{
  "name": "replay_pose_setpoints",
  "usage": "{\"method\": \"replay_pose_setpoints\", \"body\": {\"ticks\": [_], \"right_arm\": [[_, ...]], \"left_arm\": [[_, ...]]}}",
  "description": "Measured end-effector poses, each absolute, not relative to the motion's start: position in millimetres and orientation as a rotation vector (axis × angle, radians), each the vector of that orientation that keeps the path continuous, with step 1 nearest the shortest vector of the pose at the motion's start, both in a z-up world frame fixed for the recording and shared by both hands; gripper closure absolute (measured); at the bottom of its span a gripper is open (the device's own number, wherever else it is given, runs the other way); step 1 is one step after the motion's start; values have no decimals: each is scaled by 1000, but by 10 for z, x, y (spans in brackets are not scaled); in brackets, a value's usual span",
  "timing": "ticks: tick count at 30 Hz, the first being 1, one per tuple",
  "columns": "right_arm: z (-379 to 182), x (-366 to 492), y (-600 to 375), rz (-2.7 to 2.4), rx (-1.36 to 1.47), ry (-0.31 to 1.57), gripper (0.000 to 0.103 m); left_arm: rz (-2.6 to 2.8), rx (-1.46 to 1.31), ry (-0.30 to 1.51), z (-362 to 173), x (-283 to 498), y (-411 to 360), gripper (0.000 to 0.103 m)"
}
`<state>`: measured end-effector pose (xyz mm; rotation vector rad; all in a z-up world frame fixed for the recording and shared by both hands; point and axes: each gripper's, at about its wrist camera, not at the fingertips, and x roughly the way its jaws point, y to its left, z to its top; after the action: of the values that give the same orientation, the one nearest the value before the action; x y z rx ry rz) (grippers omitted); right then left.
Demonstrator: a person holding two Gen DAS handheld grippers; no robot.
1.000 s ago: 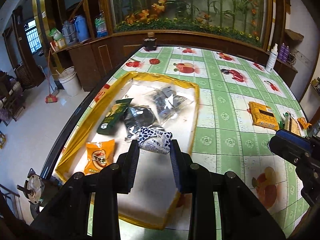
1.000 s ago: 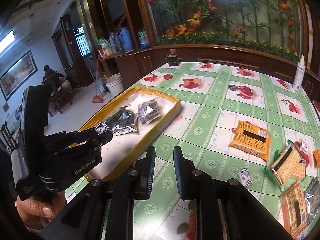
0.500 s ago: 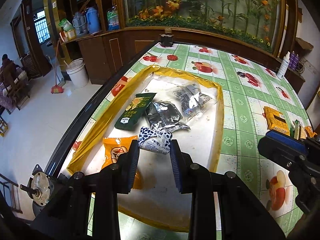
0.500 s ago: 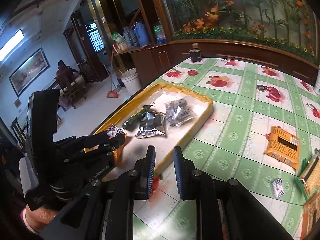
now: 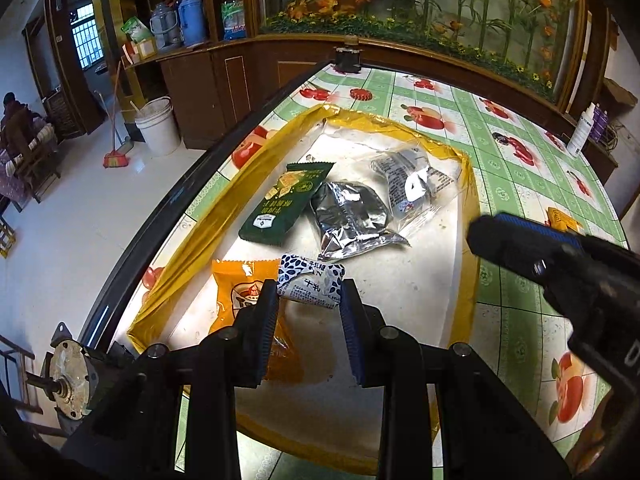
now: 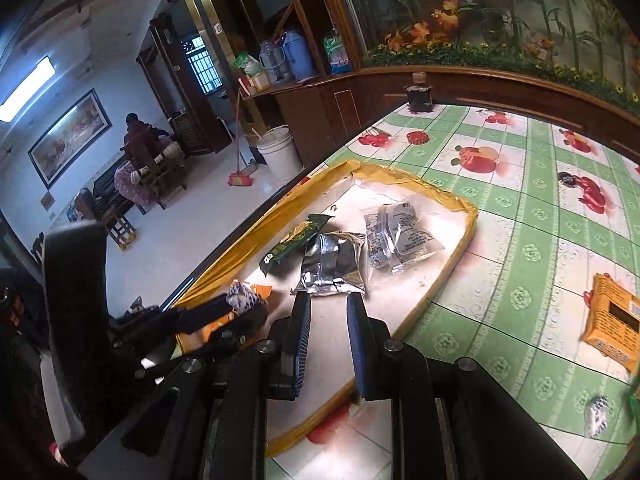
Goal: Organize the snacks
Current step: 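Carry candy into the tray beside the orange bag and open left tool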
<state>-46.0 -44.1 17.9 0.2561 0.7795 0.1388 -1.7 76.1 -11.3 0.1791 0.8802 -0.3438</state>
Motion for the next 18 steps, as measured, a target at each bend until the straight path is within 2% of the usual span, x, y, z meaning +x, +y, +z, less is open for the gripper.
{"method": "replay_pose_setpoints", "body": {"ticks": [18], "right_arm": [[-256,66,-358,153,268,872,84]], "left_arm": [[-325,220,946,-410,57,719,74]]}}
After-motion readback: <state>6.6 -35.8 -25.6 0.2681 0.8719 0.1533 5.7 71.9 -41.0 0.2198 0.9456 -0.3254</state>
